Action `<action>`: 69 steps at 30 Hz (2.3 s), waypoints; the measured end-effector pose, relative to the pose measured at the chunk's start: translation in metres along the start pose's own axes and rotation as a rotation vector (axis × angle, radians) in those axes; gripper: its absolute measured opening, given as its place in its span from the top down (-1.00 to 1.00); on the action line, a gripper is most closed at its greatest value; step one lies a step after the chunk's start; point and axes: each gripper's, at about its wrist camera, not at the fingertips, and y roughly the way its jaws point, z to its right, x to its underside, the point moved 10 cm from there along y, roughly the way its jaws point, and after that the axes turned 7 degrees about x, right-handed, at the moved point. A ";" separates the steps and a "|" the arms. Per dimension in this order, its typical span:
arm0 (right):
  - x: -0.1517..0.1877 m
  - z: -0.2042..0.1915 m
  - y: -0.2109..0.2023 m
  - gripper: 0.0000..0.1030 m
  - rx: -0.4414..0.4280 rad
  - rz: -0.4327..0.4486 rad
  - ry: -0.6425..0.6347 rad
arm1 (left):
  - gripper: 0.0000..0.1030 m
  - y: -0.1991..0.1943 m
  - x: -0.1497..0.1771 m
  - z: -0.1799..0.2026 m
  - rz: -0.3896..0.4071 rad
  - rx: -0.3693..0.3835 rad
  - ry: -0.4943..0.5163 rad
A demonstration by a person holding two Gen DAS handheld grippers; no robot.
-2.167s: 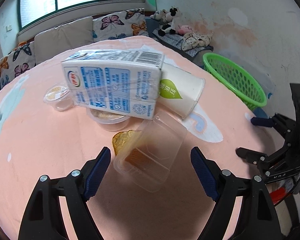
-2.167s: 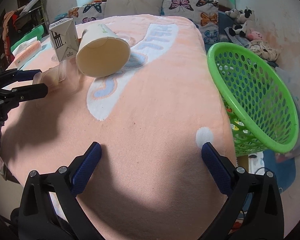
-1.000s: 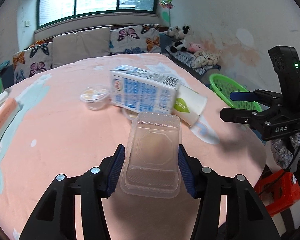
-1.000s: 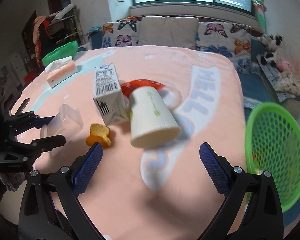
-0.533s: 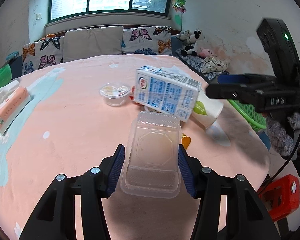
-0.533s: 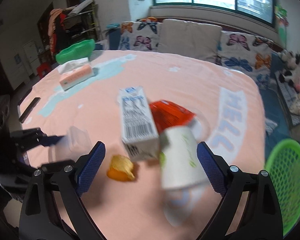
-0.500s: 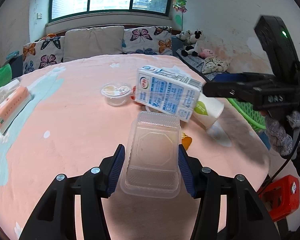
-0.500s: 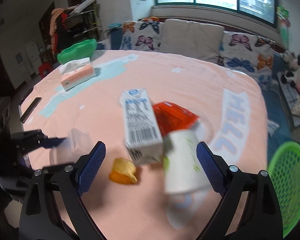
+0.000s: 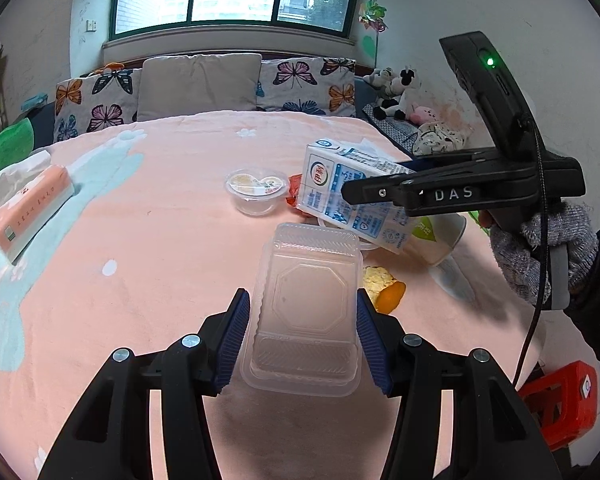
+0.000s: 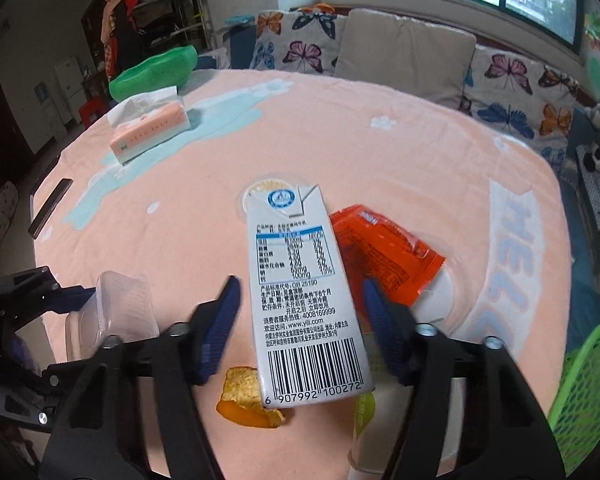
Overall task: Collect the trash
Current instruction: 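Grasp the milk carton with the right tool while the left tool holds the clear box, then drop the milk carton into the green basket with the right tool while the left tool drops the clear box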
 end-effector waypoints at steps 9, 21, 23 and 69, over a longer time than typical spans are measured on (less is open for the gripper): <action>0.007 -0.004 -0.022 0.16 -0.030 0.038 0.024 | 0.00 0.004 -0.002 0.000 -0.002 -0.001 -0.020; 0.037 0.019 -0.097 0.19 -0.007 0.144 0.108 | 0.00 0.004 -0.021 0.037 0.013 0.050 0.035; 0.047 0.029 -0.106 0.19 0.019 0.151 0.125 | 0.00 0.007 -0.025 0.049 0.012 0.062 0.055; 0.221 0.312 -0.168 -0.42 0.421 0.121 0.628 | -0.02 0.190 -0.105 0.291 -0.199 0.285 0.255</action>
